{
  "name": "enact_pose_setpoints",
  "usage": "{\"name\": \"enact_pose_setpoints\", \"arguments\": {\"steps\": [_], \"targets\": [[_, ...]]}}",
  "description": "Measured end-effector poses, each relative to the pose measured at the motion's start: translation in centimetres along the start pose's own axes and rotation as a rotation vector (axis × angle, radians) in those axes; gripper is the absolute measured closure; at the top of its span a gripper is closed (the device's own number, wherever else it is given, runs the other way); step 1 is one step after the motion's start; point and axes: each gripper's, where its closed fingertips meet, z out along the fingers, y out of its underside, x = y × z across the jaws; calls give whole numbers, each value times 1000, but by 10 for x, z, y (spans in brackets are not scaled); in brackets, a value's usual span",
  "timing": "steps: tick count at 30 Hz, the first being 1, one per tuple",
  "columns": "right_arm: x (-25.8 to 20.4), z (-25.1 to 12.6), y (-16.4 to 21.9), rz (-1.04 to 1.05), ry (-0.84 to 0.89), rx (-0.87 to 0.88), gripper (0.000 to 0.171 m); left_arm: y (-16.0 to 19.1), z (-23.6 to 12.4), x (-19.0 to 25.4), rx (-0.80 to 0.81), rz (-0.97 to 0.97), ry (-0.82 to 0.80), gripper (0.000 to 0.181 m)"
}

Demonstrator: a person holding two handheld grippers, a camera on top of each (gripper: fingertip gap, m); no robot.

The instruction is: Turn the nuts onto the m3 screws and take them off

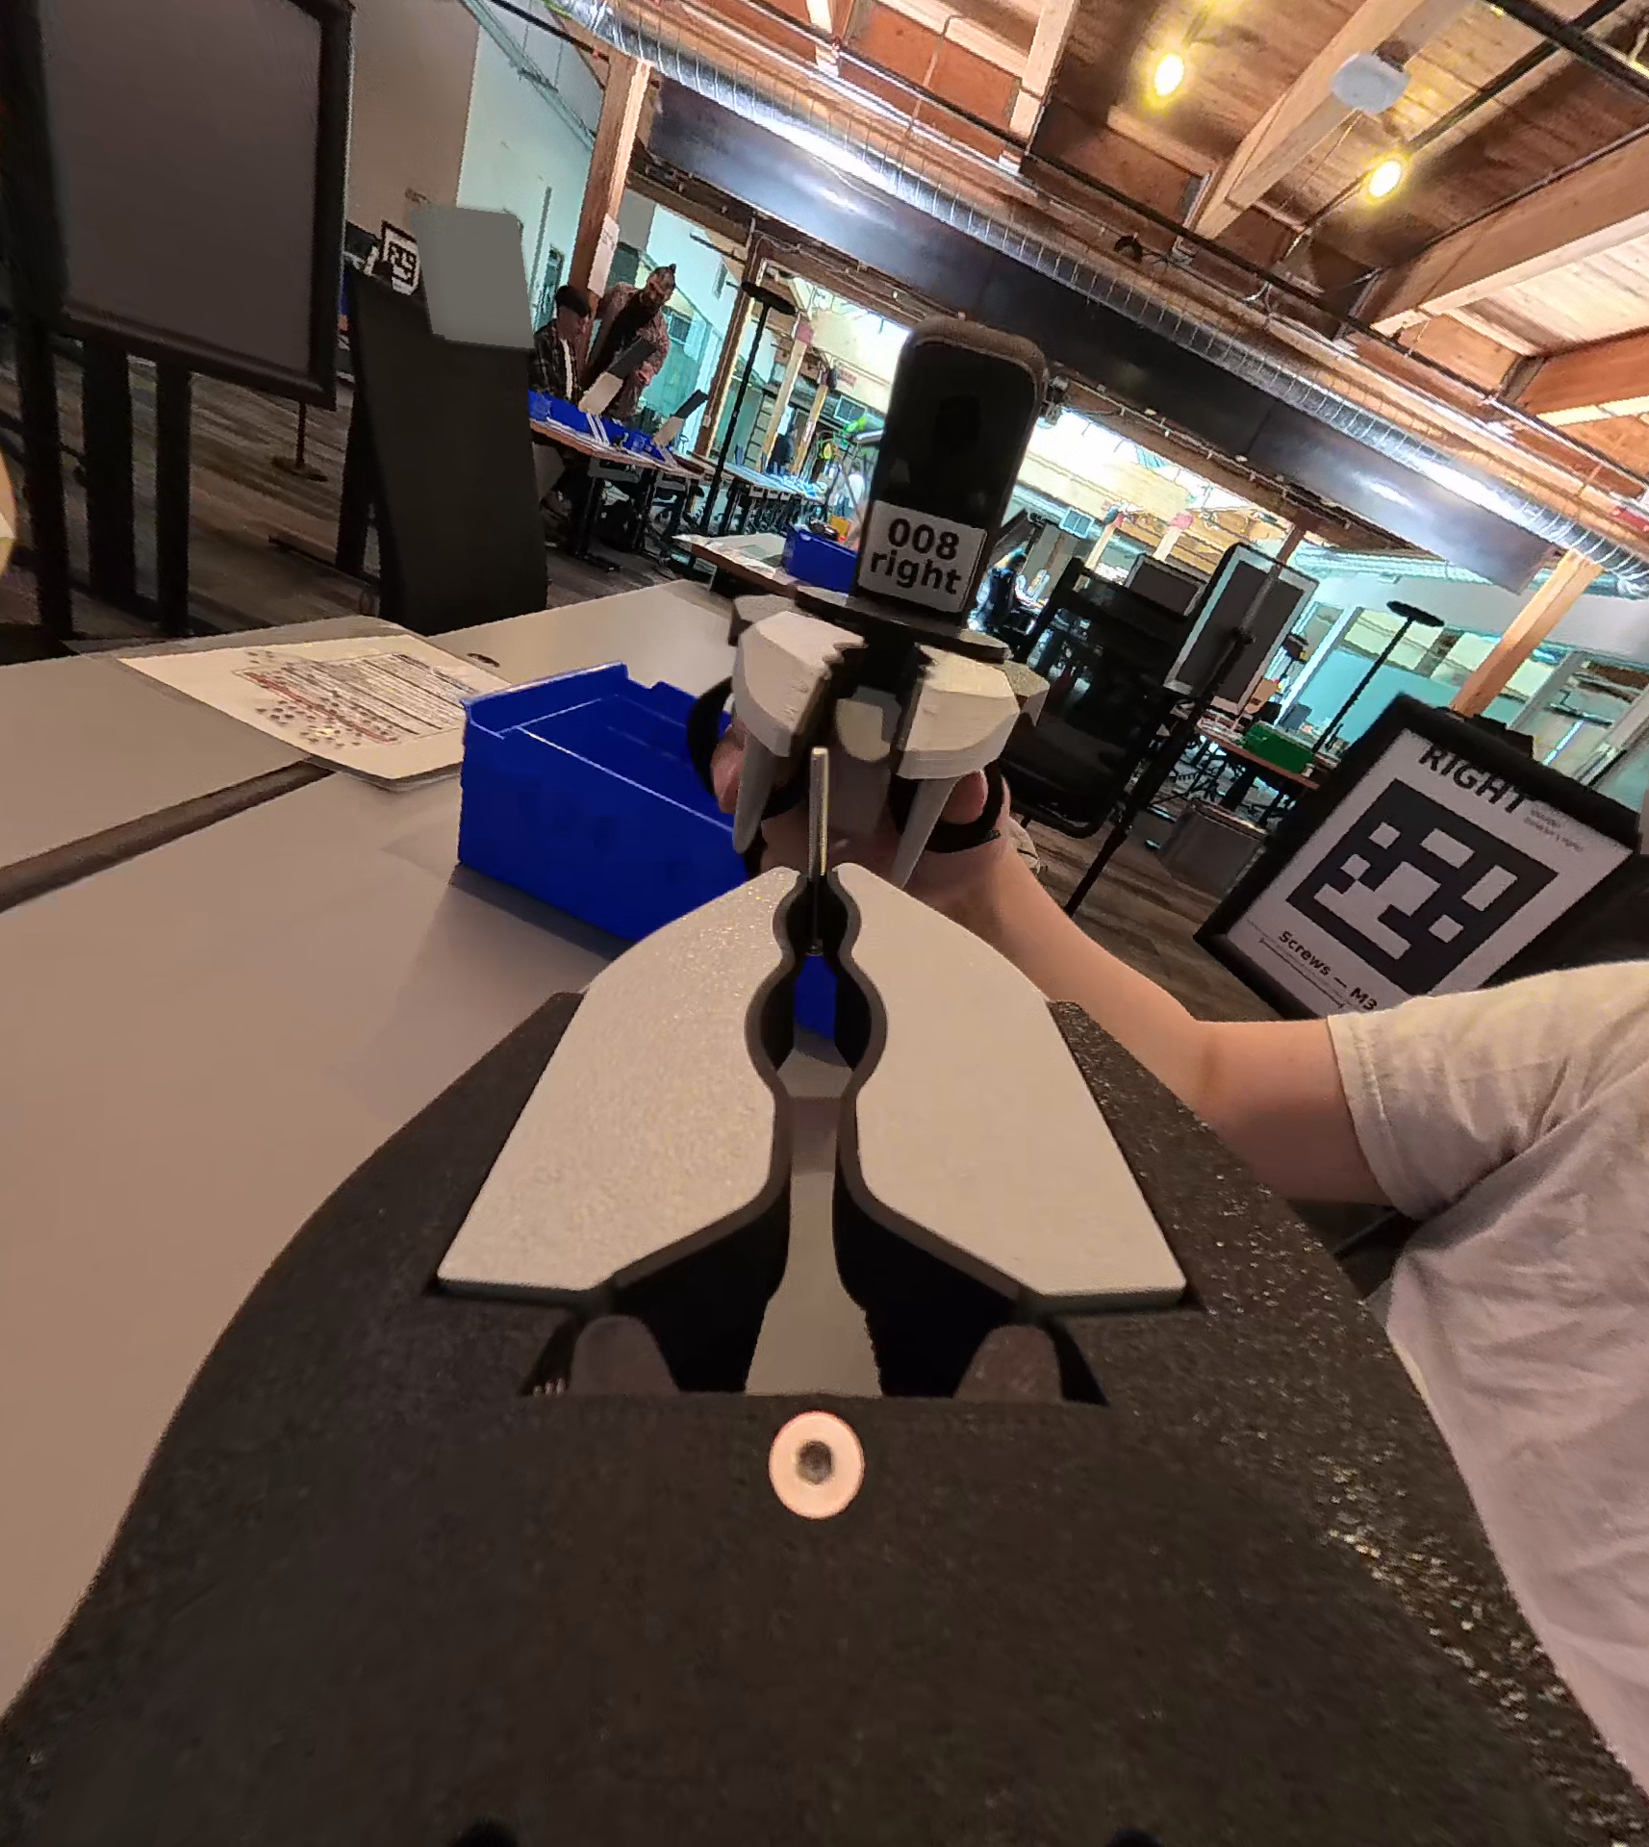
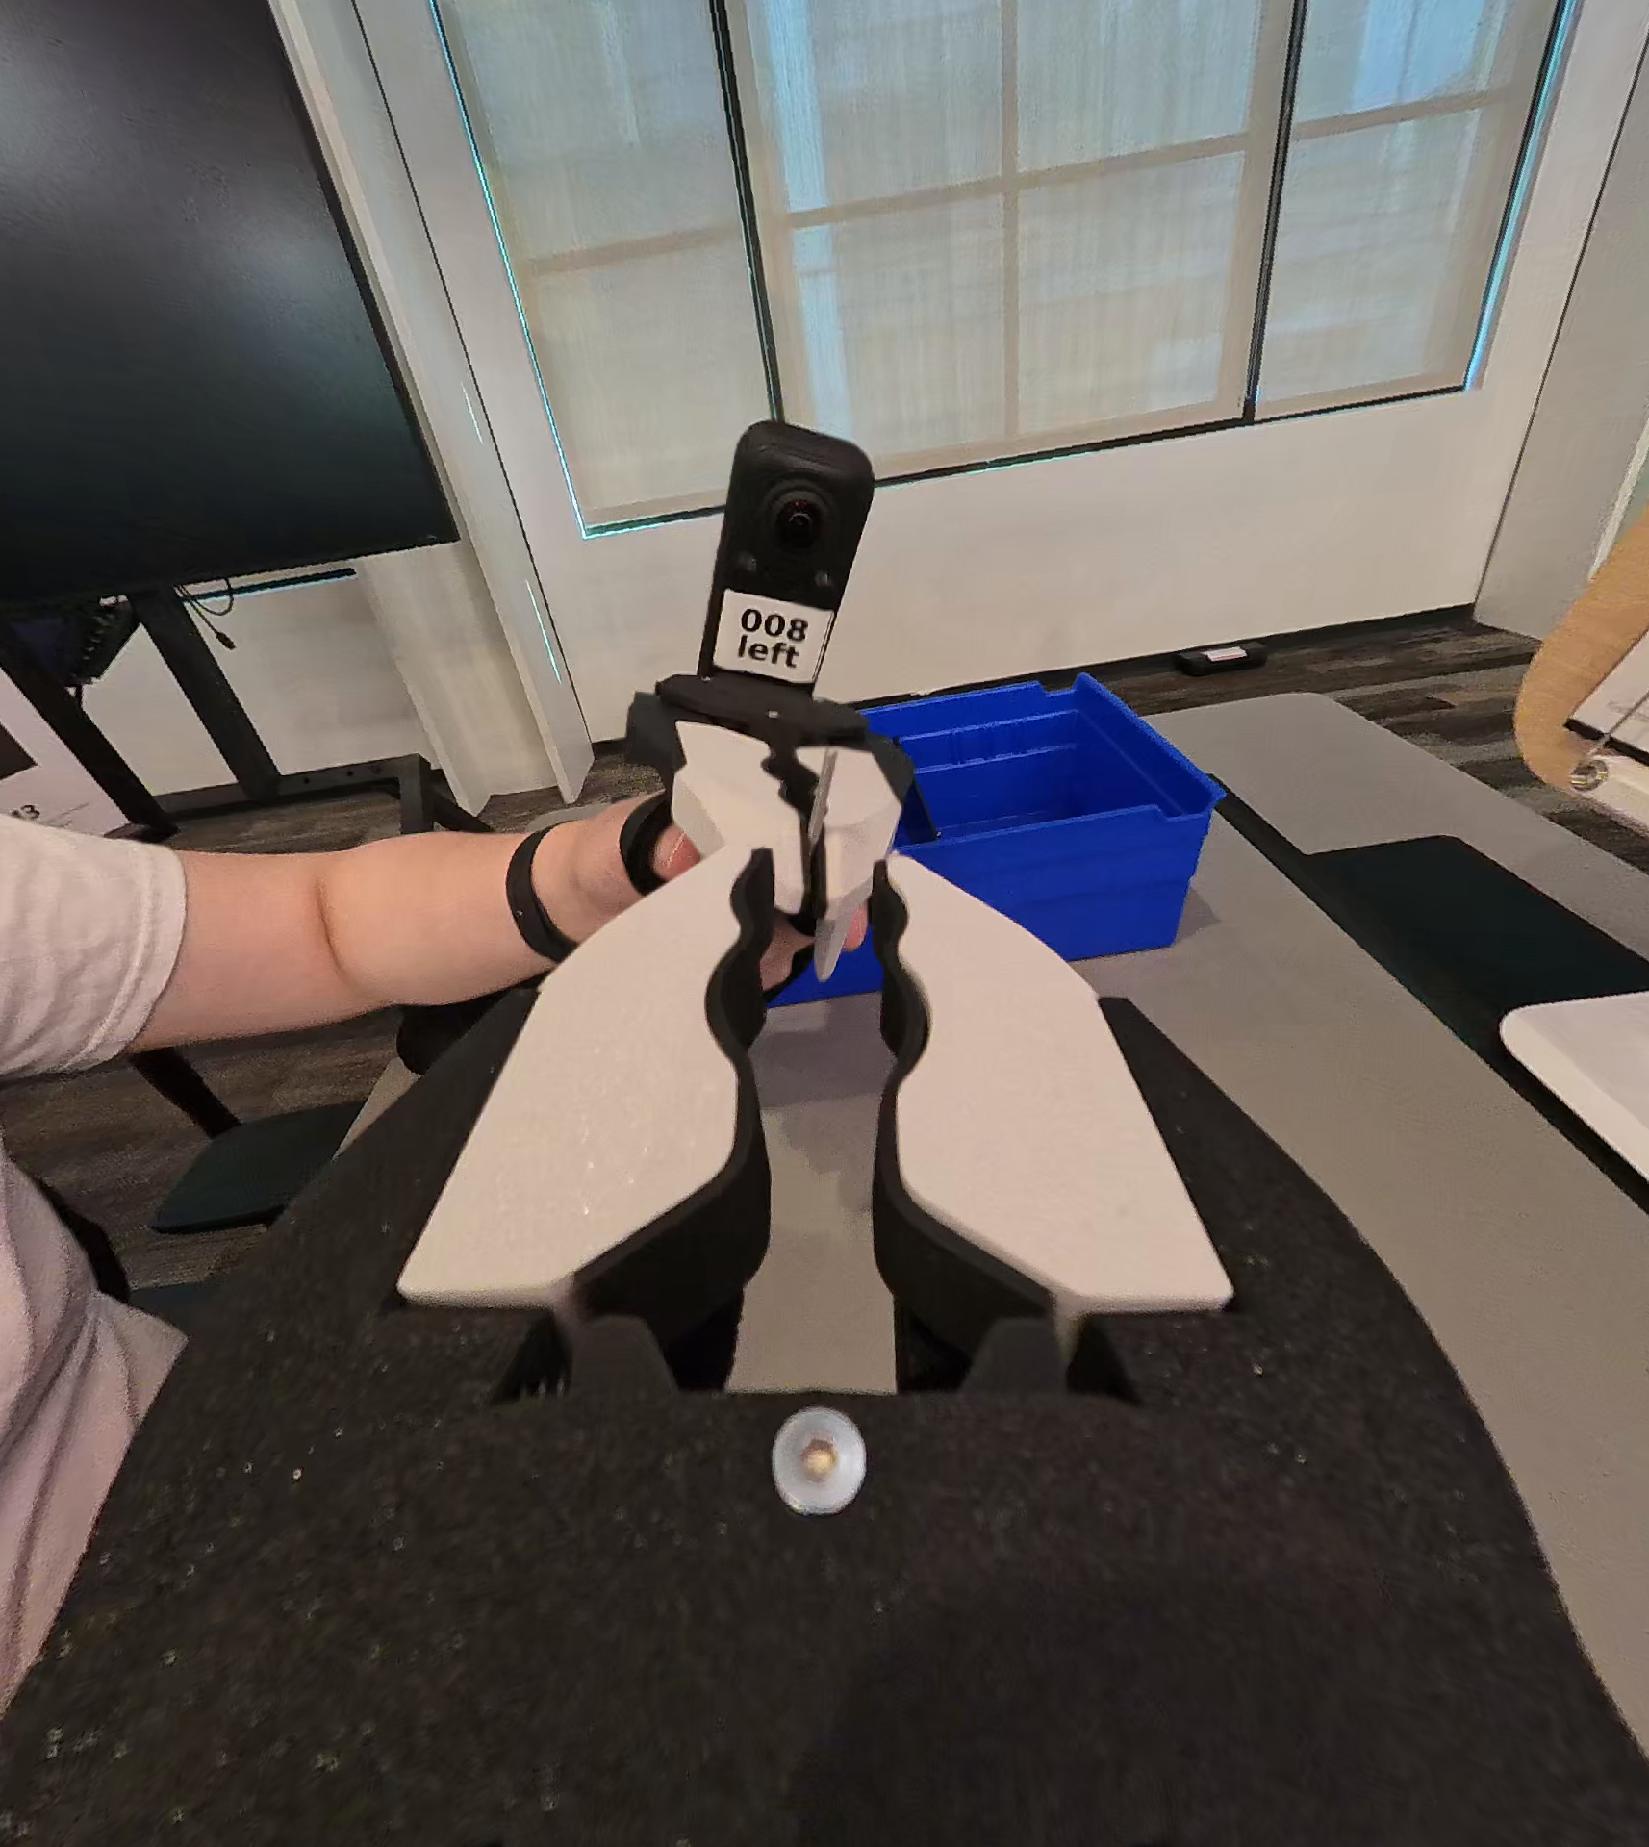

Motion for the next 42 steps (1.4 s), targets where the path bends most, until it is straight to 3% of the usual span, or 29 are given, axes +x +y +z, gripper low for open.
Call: {"name": "enact_pose_setpoints", "arguments": {"steps": [4,10,19,30,42], "targets": [[10,-12,12,-16,61,-122,153,-22,-1,-8,-9,86,-42,179],[41,-17,92,-17,189,-547,161,-62,-12,-15,16,211,-121,180],[54,-2,198,-153,160,-944,163,-56,-34,-31,19,263,-198,180],[62,4,218,-169,175,-957,157,-49,-41,-49,-72,366,-329,180],[67,5,221,-176,170,-953,160,-47,-39,-51,-68,316,-295,180]]}}
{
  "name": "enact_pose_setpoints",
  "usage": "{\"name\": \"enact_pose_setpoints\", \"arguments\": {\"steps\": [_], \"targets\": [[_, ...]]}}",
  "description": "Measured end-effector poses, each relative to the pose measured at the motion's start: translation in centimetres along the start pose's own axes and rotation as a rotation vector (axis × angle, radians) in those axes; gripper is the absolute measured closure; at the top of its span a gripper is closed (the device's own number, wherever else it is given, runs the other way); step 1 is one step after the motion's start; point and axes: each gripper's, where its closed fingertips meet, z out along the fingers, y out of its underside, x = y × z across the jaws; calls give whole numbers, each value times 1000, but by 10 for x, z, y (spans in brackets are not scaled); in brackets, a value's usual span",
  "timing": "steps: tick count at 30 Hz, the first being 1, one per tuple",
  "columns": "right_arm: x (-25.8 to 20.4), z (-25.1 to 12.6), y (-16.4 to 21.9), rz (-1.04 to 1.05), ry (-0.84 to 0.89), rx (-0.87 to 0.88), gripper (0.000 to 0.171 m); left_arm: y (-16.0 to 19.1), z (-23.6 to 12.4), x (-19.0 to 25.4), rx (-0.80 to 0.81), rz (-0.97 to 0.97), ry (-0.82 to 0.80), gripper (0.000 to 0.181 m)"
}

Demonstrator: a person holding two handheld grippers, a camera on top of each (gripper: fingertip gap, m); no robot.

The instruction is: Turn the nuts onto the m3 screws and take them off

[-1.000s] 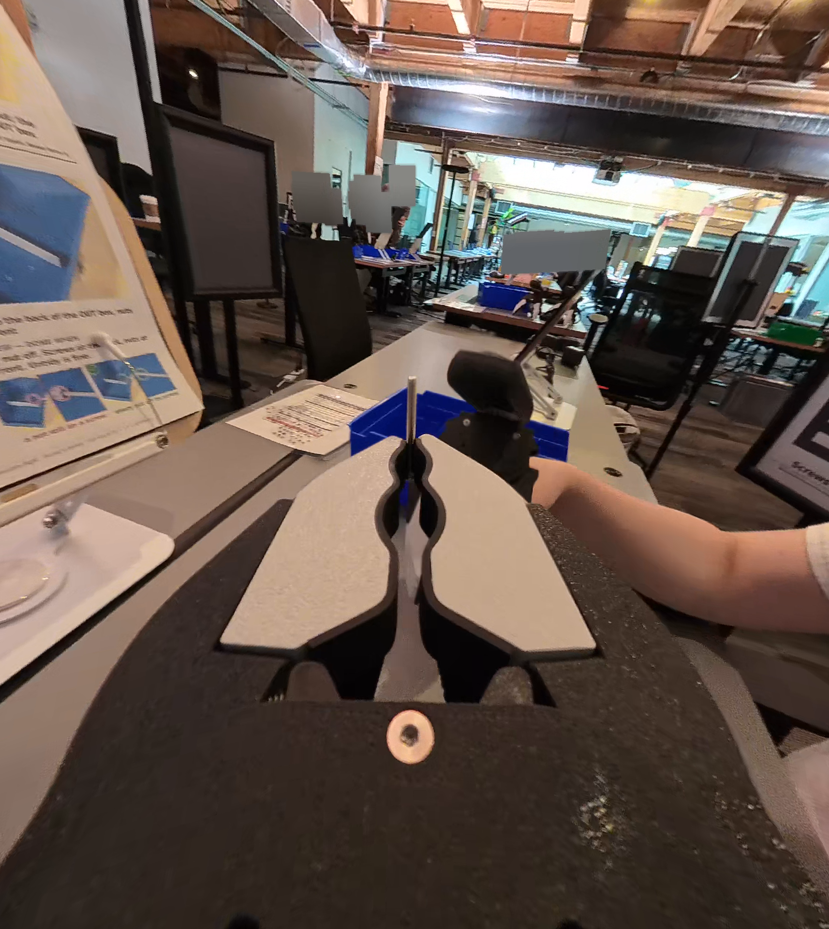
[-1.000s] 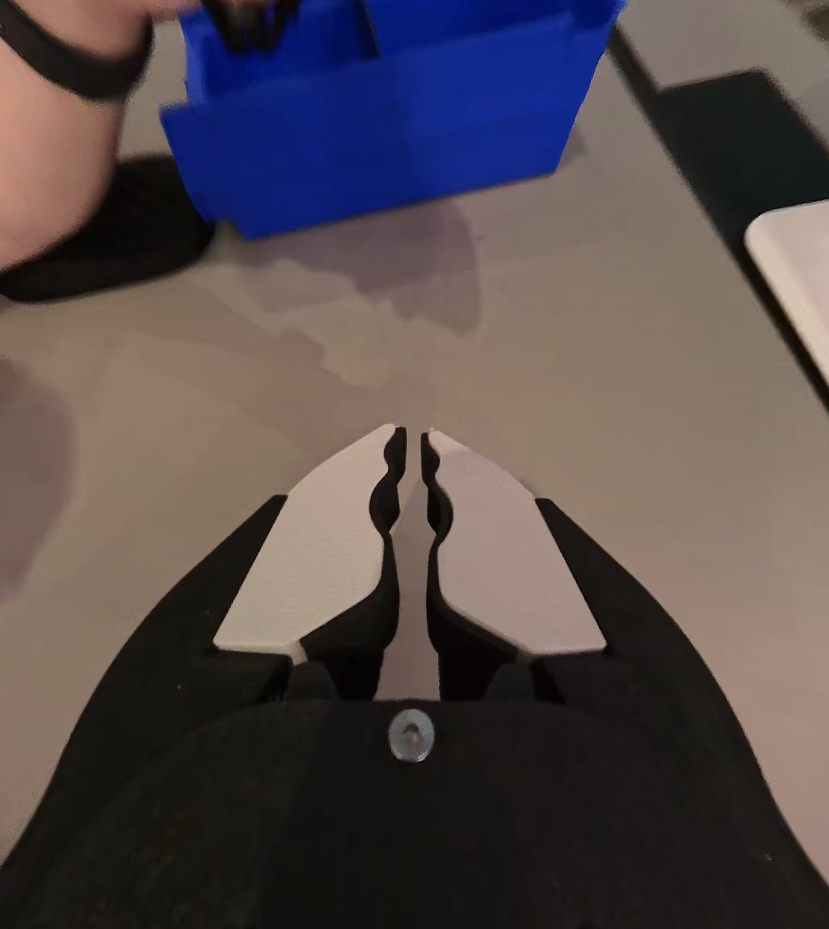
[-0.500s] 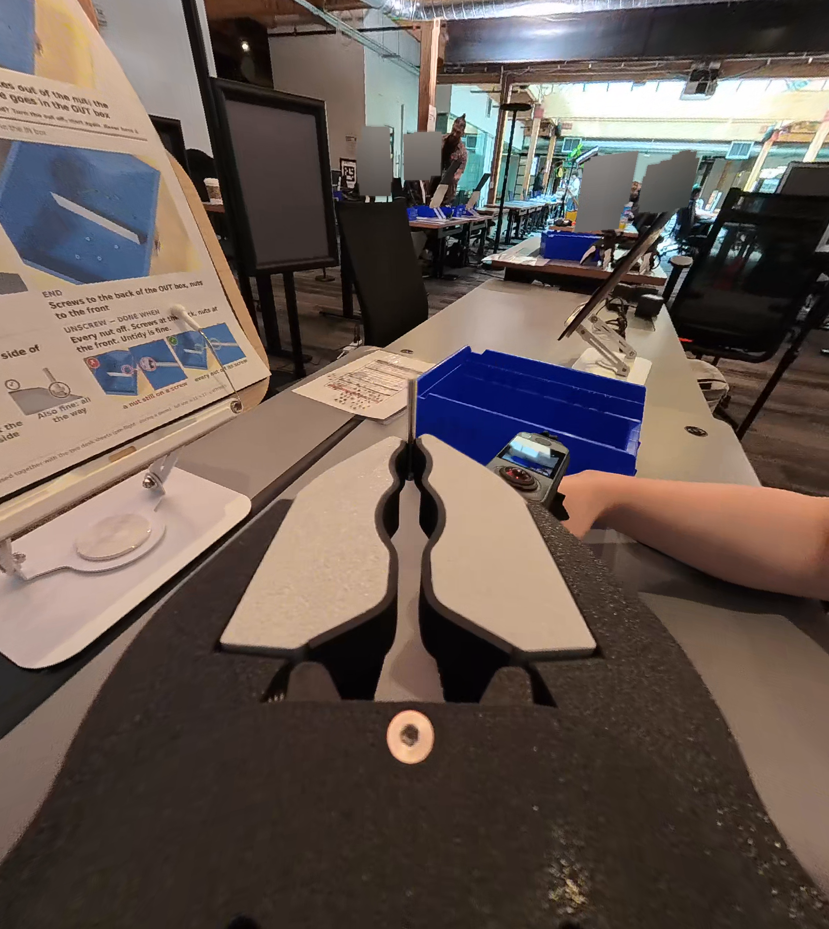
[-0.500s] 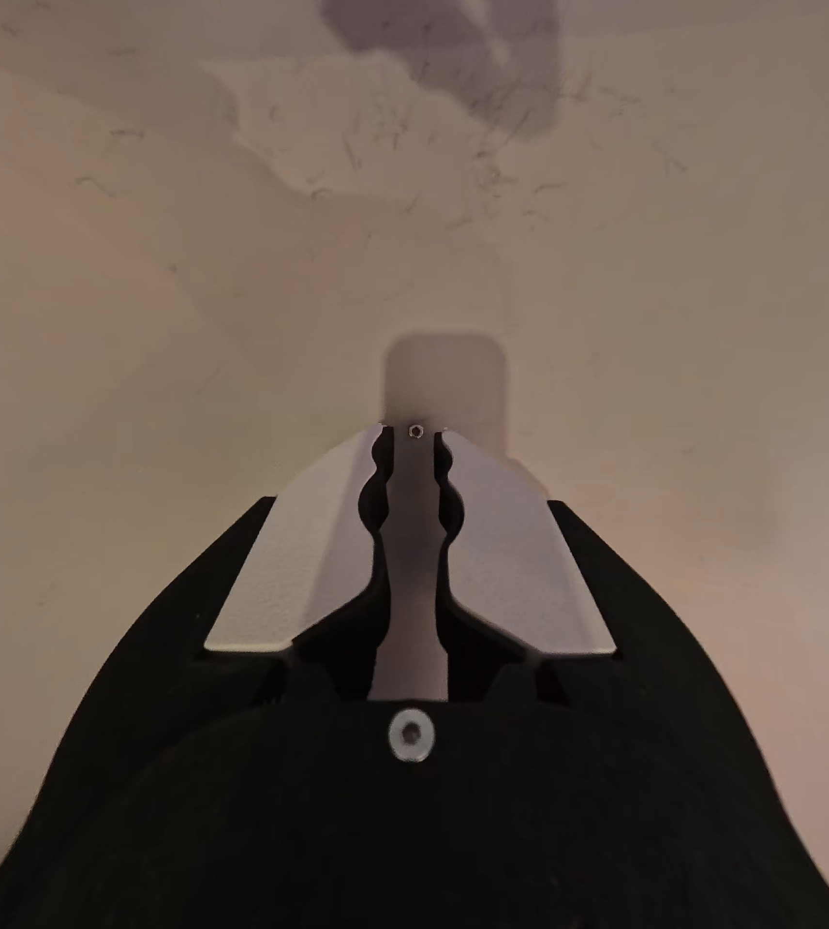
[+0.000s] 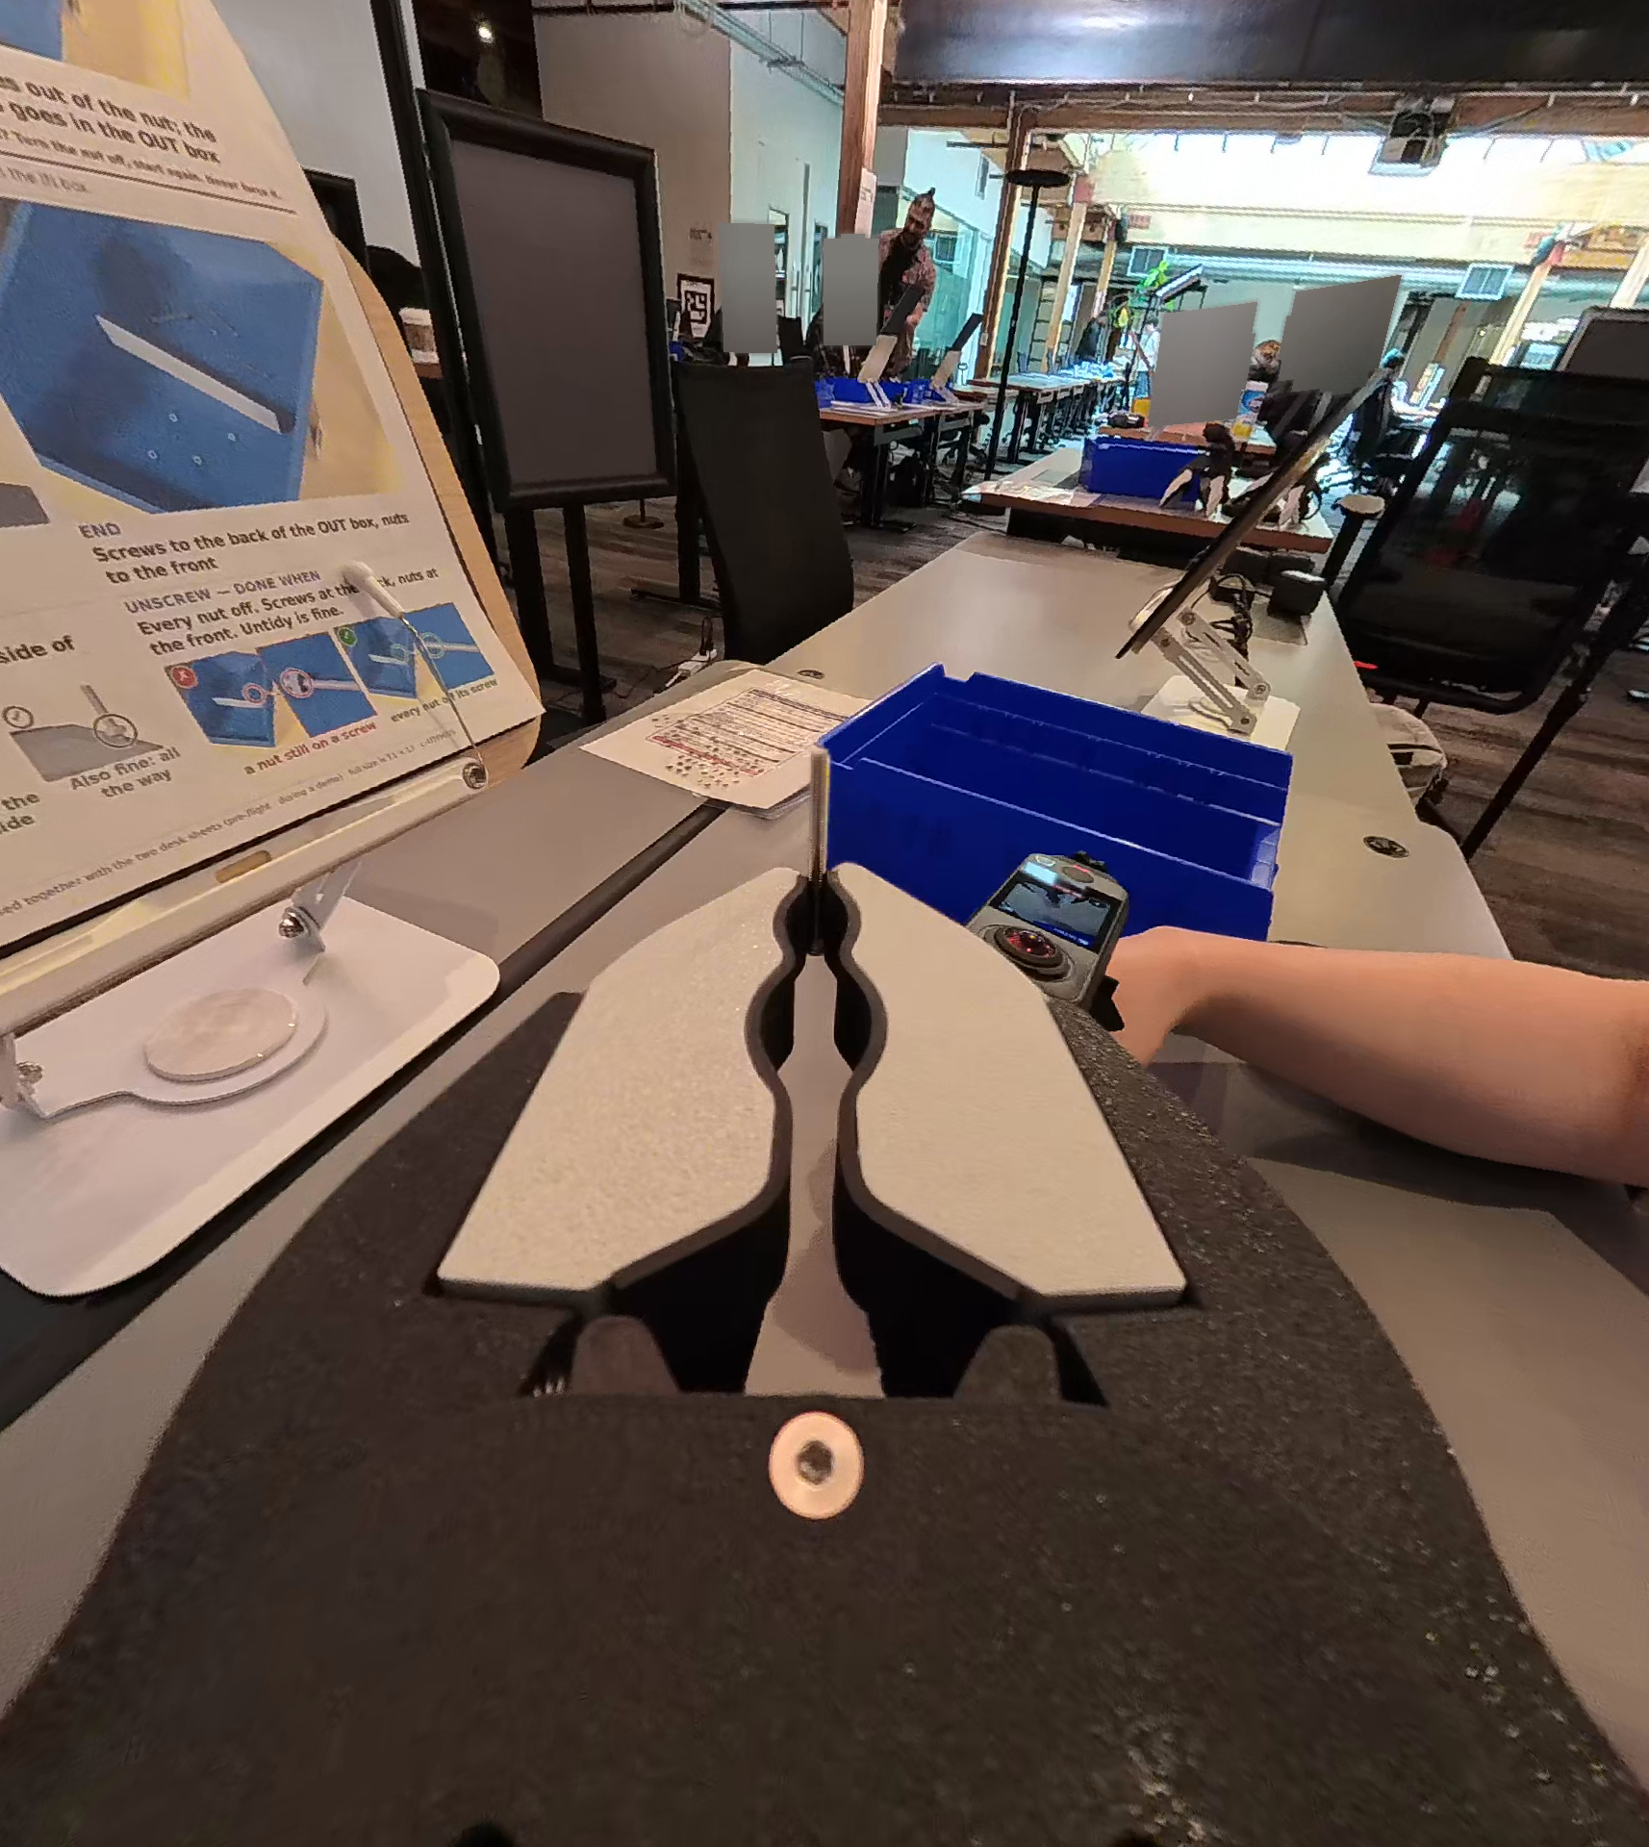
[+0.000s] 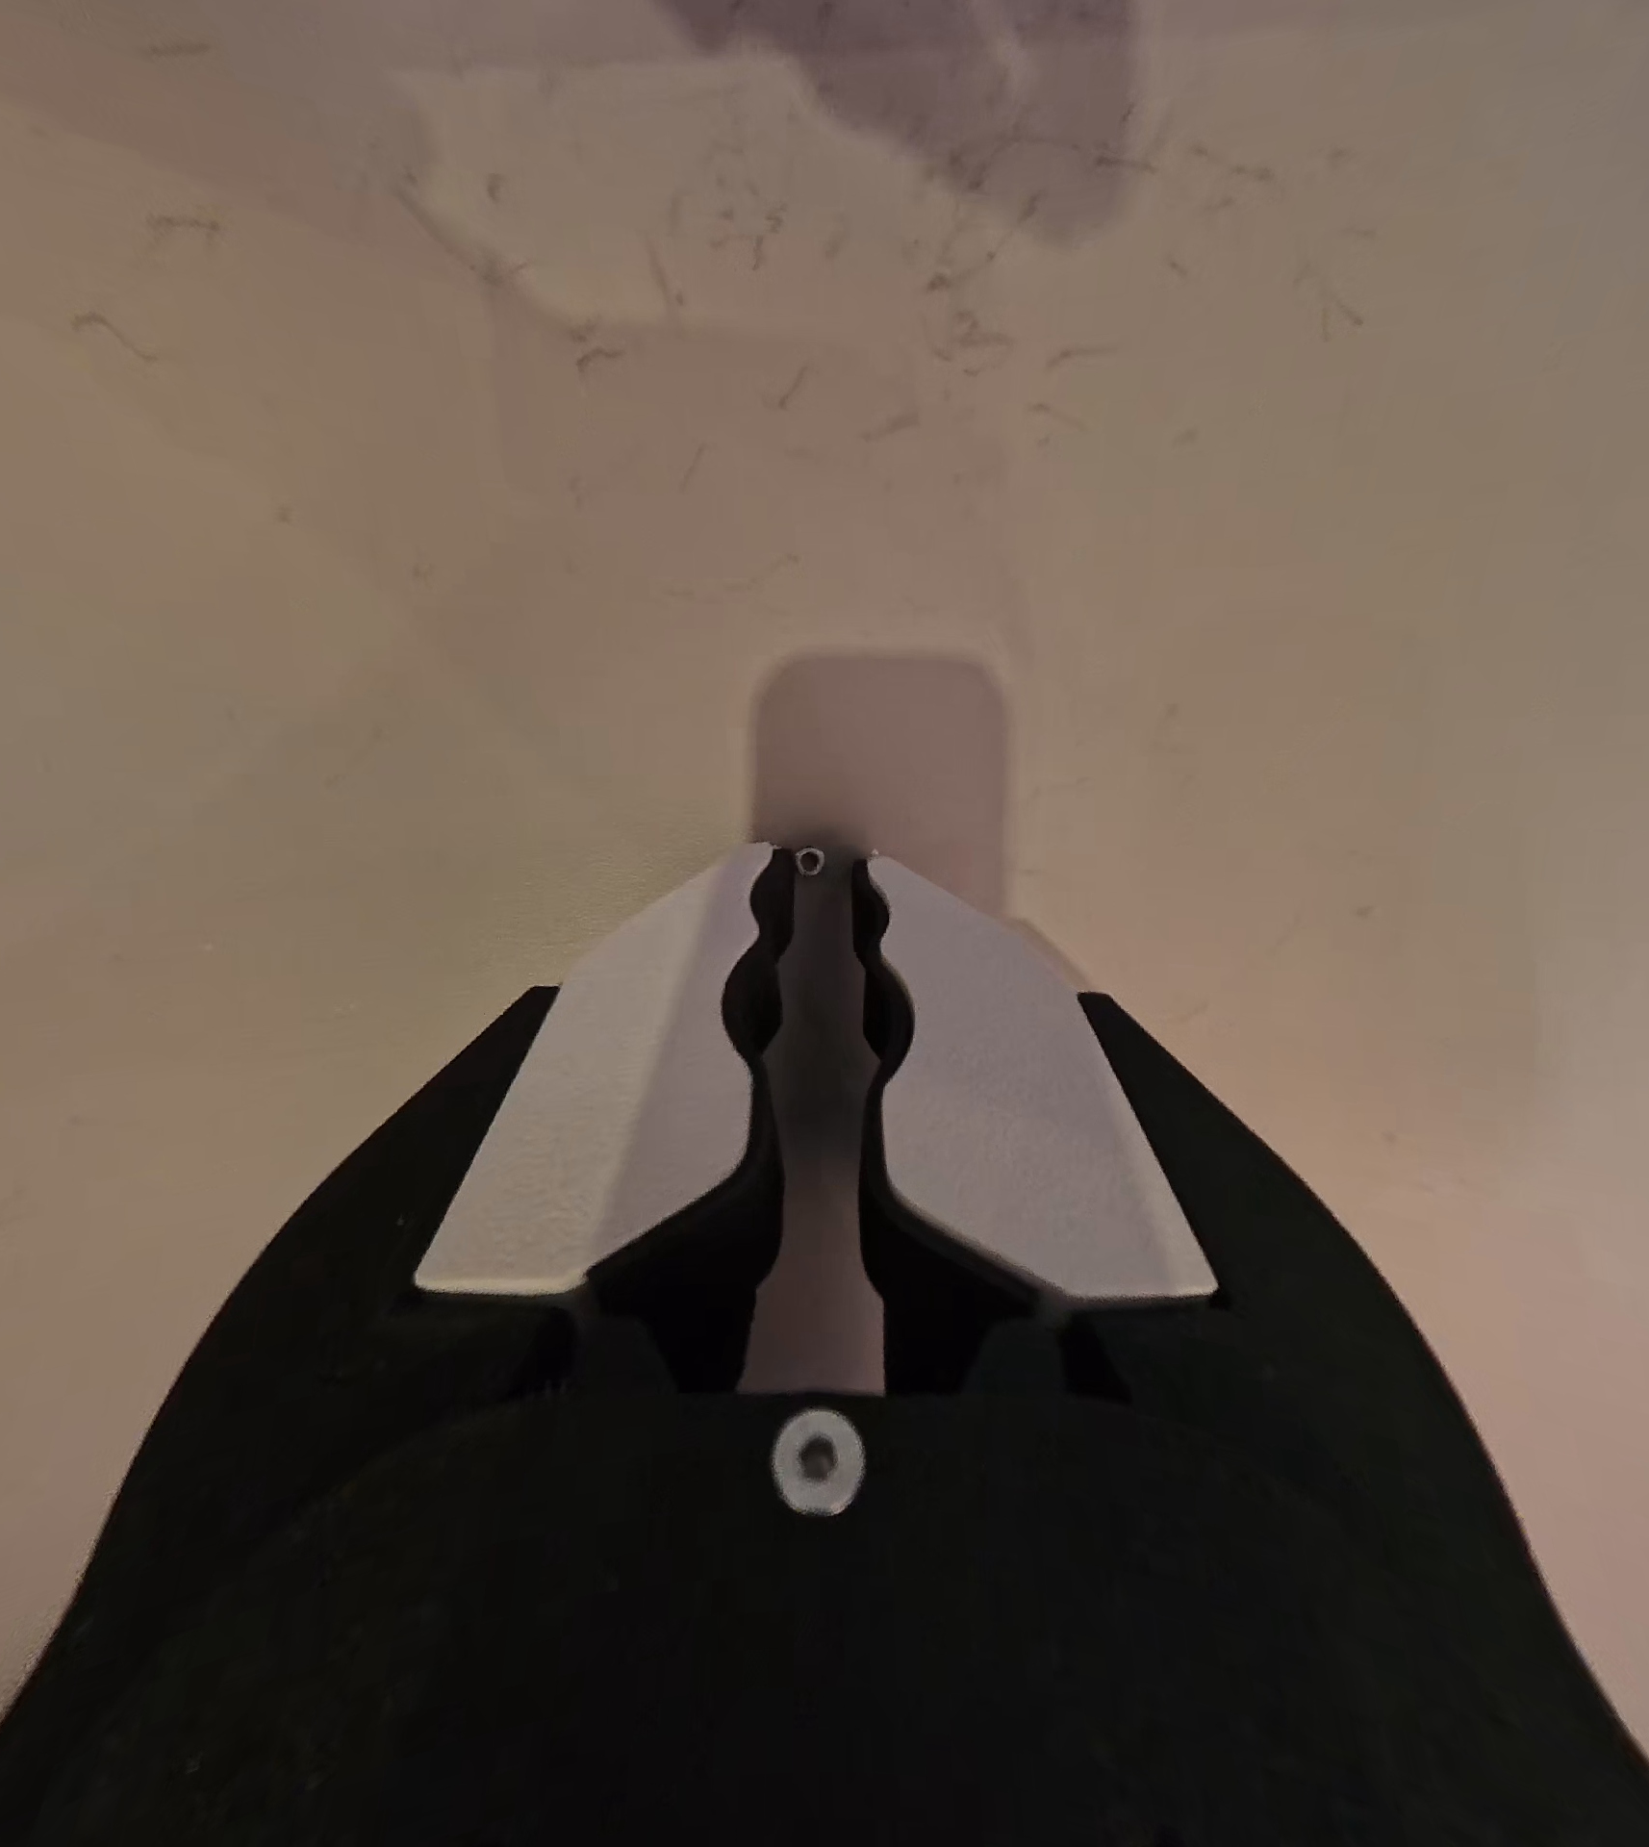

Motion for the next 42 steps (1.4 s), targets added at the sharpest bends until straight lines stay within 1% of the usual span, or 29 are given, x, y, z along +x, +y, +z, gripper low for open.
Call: {"name": "enact_pose_setpoints", "arguments": {"steps": [11,13,15,23,27,32,36,39,42], "targets": [[0,1,-1,-35,-3,14,161,8,8,10,-43,10,30,180],[1,1,-1,-43,7,13,165,9,9,10,-45,9,30,180],[0,1,0,-56,4,10,165,9,9,9,-44,0,31,180],[-1,-3,3,-74,-1,8,166,22,16,8,-107,-26,-4,180],[-3,-33,-8,-77,-10,101,166,42,28,13,-177,-31,5,180],[-8,-95,-31,-121,14,261,166,70,49,36,-263,-18,77,180],[-16,-141,-53,-162,90,348,166,89,61,52,-330,50,128,180],[-21,-161,-58,-199,140,355,166,90,64,66,-317,82,198,180],[-28,-178,-63,-243,166,394,166,97,65,72,-352,135,217,179]]}}
